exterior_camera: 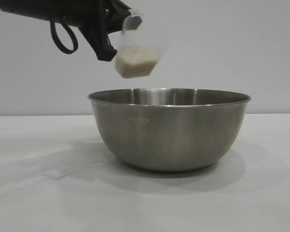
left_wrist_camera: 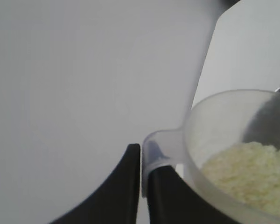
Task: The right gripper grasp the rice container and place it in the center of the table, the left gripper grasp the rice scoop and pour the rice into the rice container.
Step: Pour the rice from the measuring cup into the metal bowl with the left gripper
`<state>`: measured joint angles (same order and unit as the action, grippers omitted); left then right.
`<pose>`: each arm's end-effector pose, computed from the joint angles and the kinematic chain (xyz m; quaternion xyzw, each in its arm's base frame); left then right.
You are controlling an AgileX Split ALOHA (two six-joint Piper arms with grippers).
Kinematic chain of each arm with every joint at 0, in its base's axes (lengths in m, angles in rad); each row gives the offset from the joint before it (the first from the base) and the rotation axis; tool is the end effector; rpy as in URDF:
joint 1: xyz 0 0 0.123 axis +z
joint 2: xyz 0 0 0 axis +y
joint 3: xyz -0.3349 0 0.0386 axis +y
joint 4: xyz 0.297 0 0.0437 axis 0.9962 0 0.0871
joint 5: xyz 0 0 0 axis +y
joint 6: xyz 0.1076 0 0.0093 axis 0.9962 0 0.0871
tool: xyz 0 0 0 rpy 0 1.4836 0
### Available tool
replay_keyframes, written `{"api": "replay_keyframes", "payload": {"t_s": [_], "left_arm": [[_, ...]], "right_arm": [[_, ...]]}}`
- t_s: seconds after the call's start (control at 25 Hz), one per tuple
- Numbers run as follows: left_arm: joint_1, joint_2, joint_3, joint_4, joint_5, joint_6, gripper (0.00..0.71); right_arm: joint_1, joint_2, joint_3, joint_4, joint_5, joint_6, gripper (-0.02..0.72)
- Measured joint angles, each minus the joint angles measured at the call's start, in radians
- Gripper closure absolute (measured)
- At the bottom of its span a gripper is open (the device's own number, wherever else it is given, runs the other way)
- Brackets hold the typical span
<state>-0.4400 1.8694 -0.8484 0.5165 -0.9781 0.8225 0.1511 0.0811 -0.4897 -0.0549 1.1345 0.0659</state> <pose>0.3669 -0.2216 0.1991 0.5976 0.3910 0.0903 0.6941 0.0118 -0.0036 0.2824 -0.0372 0.8922 0.0214 0.4495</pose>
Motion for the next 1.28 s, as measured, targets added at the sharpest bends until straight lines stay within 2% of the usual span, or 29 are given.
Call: {"api": "replay_keyframes", "payload": {"t_s": [0.64, 1.28], "left_arm": [[-0.002, 0.014, -0.003, 0.055, 0.005, 0.408, 0.710], [-0.010, 0.014, -0.003, 0.116, -0.001, 0.574, 0.710]], "right_arm": [[0.000, 0.000, 0.000, 0.000, 0.000, 0.000, 0.334], [0.000, 0.000, 0.000, 0.000, 0.000, 0.000, 0.334]]}}
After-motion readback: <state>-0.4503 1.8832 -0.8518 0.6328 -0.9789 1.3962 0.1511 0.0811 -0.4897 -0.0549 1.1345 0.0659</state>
